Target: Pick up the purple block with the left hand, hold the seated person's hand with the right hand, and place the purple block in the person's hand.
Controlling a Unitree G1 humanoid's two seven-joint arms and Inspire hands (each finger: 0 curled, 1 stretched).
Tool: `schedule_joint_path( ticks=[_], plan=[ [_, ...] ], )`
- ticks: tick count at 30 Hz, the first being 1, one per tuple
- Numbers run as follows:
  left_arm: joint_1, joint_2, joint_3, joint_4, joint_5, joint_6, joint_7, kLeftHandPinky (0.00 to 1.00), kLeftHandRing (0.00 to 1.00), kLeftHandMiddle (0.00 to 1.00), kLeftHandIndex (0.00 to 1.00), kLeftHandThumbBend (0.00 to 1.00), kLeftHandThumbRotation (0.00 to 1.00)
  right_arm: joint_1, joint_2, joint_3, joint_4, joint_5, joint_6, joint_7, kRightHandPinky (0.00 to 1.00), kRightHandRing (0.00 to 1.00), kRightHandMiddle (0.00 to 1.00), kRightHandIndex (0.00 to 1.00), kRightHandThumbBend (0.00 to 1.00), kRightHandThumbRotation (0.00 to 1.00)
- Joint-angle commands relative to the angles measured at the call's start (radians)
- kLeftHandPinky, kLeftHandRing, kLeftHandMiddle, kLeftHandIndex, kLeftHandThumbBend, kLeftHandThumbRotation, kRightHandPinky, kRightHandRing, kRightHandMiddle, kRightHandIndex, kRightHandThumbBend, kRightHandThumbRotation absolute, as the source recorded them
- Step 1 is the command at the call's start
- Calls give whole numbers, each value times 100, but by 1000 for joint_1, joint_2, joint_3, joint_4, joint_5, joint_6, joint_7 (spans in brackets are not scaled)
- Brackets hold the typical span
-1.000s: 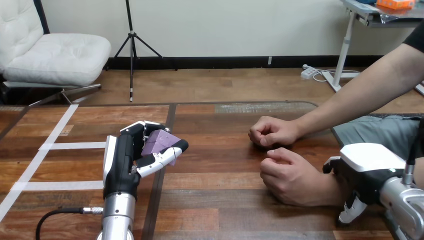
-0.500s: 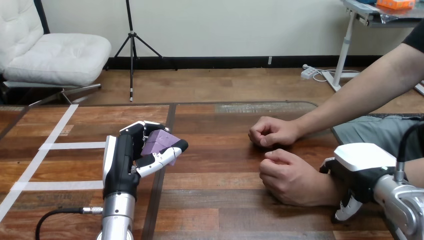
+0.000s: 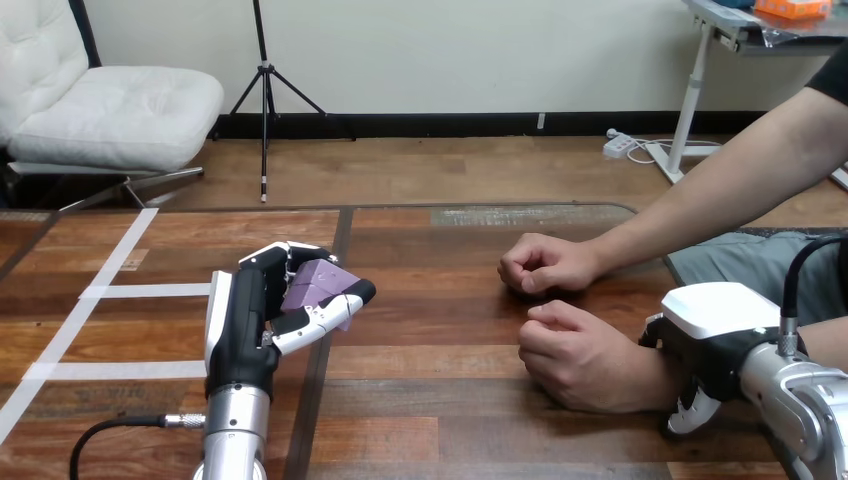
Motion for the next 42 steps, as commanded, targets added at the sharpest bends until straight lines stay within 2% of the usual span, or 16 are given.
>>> schedule_joint_path(
  ticks=[1, 11, 15, 23, 26, 29, 38, 42],
  plan=[
    [-57, 18, 13, -28, 1, -19, 6, 28, 35, 45, 46, 72, 0, -47, -9, 21, 34, -10, 11, -8, 58, 65, 69, 72, 78, 6],
    [-54, 14, 17, -29, -9, -11, -5, 28, 35, 45, 46, 72, 0, -53, -6, 26, 63, 8, 19, -22, 54, 64, 67, 69, 78, 4],
    [-53, 14, 17, -28, -8, -16, -6, 28, 35, 45, 46, 72, 0, -57, -9, 34, 70, 0, 27, -15, 53, 63, 66, 69, 80, 4],
    [-52, 17, 17, -29, -4, -16, -4, 28, 35, 45, 46, 72, 0, -61, -7, 43, 85, -3, 34, -23, 50, 62, 66, 69, 77, 1],
    [-52, 18, 18, -27, -5, -16, -6, 28, 35, 45, 46, 72, 0, -75, -5, 58, 97, -20, 62, 14, 50, 63, 67, 71, 73, 0],
    [-52, 17, 19, -28, -7, -14, -7, 28, 35, 45, 46, 73, 0, -79, 0, 60, 104, -19, 75, 18, 49, 63, 68, 73, 74, 2],
    [-51, 20, 16, -29, 2, -17, 0, 28, 34, 45, 46, 73, 0, -81, 2, 70, 122, -6, 94, -7, 33, 45, 55, 73, 74, 0],
    [-51, 20, 16, -29, 3, -18, -1, 28, 35, 45, 46, 72, 0, -77, 4, 68, 124, 2, 97, -23, 26, 37, 49, 70, 76, 0]
  ],
)
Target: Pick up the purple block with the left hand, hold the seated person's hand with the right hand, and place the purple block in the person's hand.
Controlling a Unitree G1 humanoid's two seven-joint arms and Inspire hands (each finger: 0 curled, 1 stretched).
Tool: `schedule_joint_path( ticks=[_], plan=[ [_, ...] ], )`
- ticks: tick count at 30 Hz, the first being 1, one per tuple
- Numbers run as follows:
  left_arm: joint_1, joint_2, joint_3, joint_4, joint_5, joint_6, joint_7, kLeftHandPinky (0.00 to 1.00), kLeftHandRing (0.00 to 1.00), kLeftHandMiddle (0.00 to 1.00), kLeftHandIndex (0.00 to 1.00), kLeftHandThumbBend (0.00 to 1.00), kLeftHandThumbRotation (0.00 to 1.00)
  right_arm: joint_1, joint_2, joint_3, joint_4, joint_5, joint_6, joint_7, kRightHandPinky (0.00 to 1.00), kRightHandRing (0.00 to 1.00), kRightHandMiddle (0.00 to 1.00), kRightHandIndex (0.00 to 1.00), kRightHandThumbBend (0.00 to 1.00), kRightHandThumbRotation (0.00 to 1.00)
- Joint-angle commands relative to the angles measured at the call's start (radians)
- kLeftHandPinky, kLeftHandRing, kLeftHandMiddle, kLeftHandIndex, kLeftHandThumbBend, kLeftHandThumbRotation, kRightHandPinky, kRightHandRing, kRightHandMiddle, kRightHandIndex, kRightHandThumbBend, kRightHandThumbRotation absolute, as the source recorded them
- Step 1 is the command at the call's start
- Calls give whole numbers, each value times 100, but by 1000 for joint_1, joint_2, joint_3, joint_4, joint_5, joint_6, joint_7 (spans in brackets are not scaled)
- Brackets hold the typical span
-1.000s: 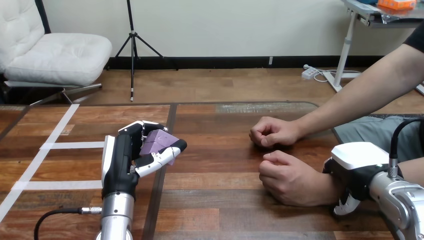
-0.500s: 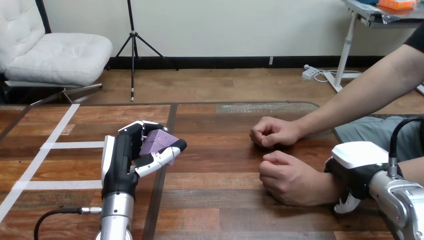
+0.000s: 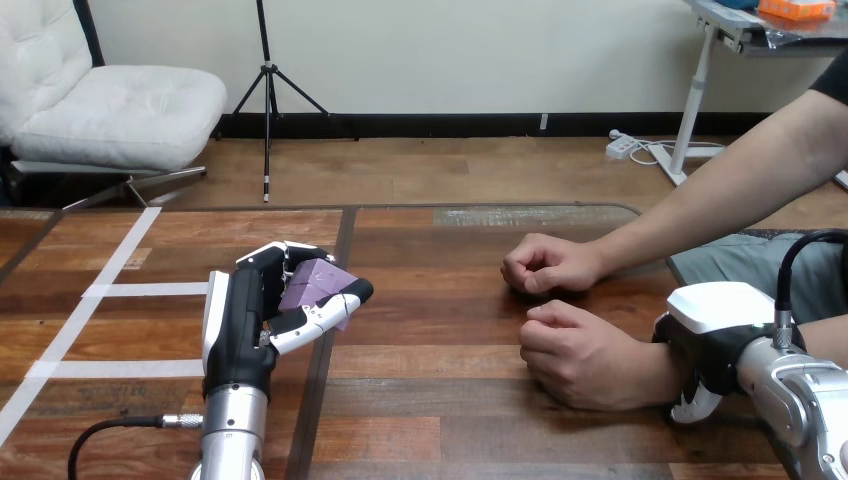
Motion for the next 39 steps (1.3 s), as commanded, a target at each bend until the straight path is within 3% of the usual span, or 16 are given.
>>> schedule_joint_path(
  ticks=[1, 13, 23, 39],
  plan=[
    [-51, 19, 8, -29, 5, -18, 5, 28, 35, 45, 46, 72, 0, -13, 4, 5, 45, 4, 24, -22, 26, 36, 48, 69, 76, 0],
    [-51, 18, 14, -28, 1, -21, -3, 28, 35, 45, 46, 72, 0, -5, 0, 2, 51, 21, 19, -55, 31, 43, 51, 62, 76, 0],
    [-49, 19, 13, -33, 12, -17, 7, 28, 35, 45, 46, 72, 0, -5, -1, -1, 44, 30, 35, -52, 36, 48, 55, 61, 75, 0],
    [-51, 17, 18, -33, 5, -26, -6, 28, 35, 45, 46, 71, 0, 16, -12, -25, -4, 64, 38, -96, 35, 46, 52, 57, 74, 0]
  ],
)
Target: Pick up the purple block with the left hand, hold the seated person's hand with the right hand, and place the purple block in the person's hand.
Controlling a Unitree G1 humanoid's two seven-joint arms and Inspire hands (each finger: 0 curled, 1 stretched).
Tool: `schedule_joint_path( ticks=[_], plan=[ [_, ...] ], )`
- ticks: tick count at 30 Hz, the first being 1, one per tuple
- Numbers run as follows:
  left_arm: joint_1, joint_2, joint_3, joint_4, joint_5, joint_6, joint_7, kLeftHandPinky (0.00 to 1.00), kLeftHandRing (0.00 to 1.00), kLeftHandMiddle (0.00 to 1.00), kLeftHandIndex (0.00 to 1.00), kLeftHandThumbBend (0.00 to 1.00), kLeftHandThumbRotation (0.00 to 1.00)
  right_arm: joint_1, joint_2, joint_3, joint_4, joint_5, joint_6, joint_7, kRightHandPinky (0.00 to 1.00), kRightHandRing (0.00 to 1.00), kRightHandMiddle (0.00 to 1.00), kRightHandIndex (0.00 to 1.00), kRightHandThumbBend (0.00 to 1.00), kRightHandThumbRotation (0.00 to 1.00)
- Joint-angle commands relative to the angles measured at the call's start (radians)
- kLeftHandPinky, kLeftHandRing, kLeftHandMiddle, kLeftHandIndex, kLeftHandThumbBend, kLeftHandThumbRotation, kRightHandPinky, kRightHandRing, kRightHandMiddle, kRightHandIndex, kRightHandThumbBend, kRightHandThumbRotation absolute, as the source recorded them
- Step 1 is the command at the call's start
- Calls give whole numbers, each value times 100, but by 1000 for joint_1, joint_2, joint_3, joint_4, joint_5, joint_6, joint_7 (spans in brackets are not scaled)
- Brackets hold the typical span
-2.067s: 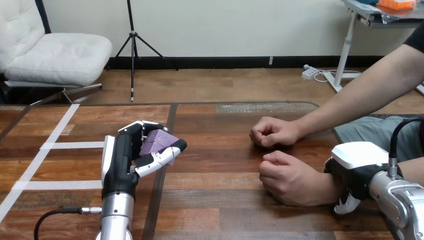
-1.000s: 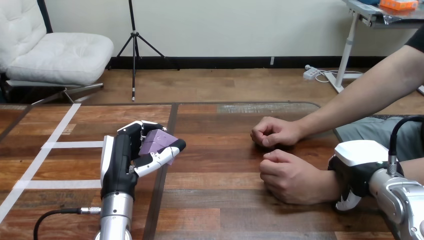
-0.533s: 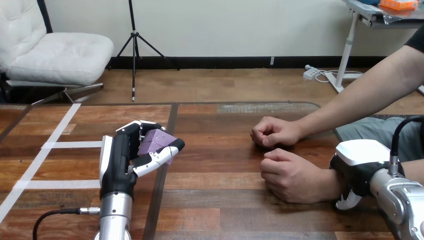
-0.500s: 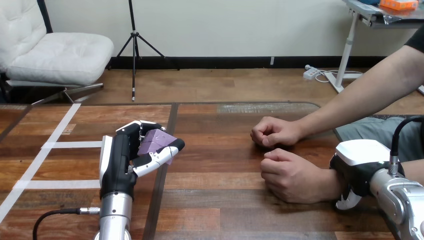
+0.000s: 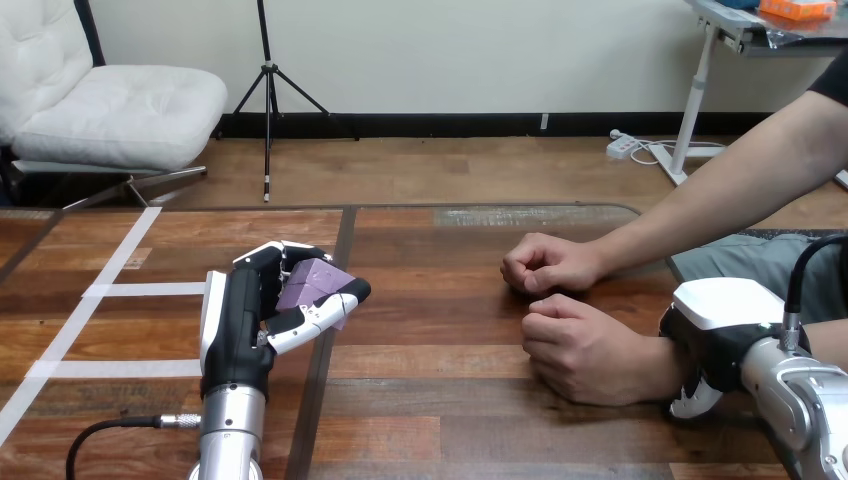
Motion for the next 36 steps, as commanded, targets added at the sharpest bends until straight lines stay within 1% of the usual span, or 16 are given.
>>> schedule_joint_path(
  ticks=[1, 10, 13, 16, 19, 22, 26, 31, 34, 36],
  plan=[
    [-51, 16, 6, -32, -2, -26, -3, 28, 35, 45, 46, 71, 0, 8, -13, -24, -20, 13, 19, -15, 34, 46, 52, 56, 73, 0],
    [-54, 18, 3, -32, 5, -23, 1, 28, 35, 45, 47, 71, 0, 9, -26, -35, -51, 18, 12, -14, 36, 47, 52, 54, 72, 0],
    [-56, 16, 4, -31, 2, -19, -3, 28, 35, 45, 47, 71, 0, 11, -23, -49, -63, 34, 14, -15, 38, 48, 53, 53, 72, 0],
    [-59, 13, 7, -29, -5, -17, -9, 28, 35, 45, 47, 71, 0, 15, -27, -54, -82, 32, 14, -23, 39, 49, 55, 53, 72, 0],
    [-60, 10, 8, -28, -9, -17, -13, 28, 35, 45, 47, 71, 0, 14, -28, -62, -95, 38, 17, -17, 40, 50, 55, 53, 71, 0],
    [-62, 6, 12, -28, -18, -14, -23, 28, 35, 45, 47, 72, 0, 16, -33, -71, -110, 46, 9, -17, 41, 50, 56, 53, 71, 0],
    [-63, 6, 10, -28, -12, -20, -20, 28, 35, 45, 46, 72, 0, 19, -37, -82, -128, 52, -1, -31, 40, 49, 55, 53, 72, 0],
    [-65, 3, 11, -26, -14, -21, -24, 28, 34, 45, 46, 72, 0, 19, -42, -90, -145, 56, -9, -27, 38, 48, 54, 53, 73, 0],
    [-67, 1, 10, -25, -13, -21, -24, 28, 34, 44, 46, 72, 0, 15, -43, -92, -157, 51, 2, -11, 38, 48, 54, 54, 74, 0],
    [-69, 0, 10, -23, -12, -22, -23, 28, 35, 44, 46, 73, 0, 13, -43, -95, -164, 49, 4, -11, 38, 48, 54, 54, 74, 0]
  ],
)
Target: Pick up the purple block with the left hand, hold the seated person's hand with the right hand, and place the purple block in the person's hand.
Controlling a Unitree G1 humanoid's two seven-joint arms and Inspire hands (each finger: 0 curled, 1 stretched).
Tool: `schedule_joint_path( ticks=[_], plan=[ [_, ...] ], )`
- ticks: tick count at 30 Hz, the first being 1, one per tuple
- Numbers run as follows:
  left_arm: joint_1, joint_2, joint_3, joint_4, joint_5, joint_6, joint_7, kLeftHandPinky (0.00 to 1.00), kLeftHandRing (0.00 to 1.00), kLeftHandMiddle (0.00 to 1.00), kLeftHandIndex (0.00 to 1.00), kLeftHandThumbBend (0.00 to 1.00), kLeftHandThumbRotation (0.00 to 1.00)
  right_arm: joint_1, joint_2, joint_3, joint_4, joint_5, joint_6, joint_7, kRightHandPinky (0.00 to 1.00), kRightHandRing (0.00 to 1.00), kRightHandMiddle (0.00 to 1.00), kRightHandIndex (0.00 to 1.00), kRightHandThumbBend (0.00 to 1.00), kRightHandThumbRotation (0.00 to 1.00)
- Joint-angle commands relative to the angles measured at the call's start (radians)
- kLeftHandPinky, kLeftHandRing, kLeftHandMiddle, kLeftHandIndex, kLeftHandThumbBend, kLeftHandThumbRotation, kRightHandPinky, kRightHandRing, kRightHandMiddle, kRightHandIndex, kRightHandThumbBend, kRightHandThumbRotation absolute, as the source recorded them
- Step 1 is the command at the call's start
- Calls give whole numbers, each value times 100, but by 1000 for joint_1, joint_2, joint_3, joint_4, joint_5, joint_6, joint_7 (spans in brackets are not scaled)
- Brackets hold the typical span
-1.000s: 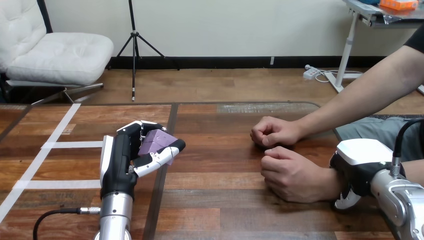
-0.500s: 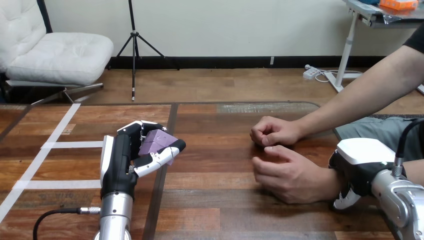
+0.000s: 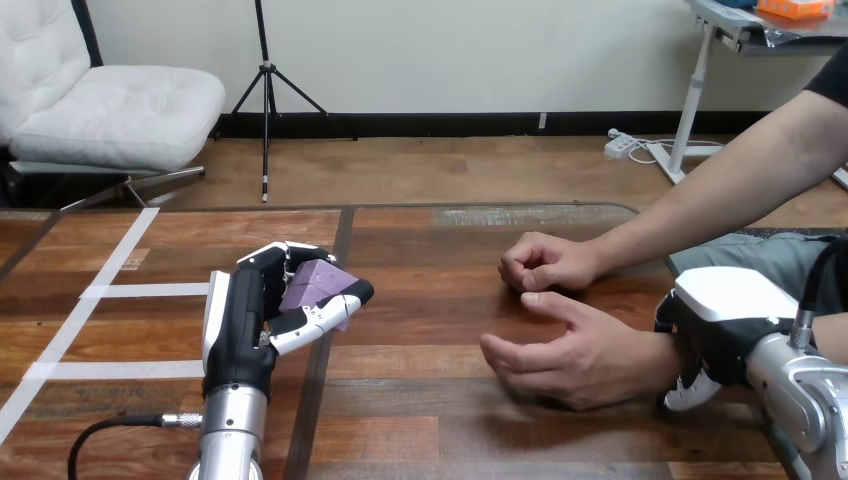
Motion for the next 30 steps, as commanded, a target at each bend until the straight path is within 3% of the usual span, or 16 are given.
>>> schedule_joint_path(
  ticks=[1, 30],
  plan=[
    [-69, 2, 7, -23, -9, -22, -1, 28, 35, 45, 46, 73, 0, -31, -38, -45, -63, 6, 4, -5, 38, 48, 54, 54, 74, 0],
    [-97, -29, 7, -27, -34, -4, -41, 28, 34, 44, 46, 73, 0, -49, -44, -96, -126, 23, -44, -22, 35, 44, 51, 51, 78, 0]
  ],
)
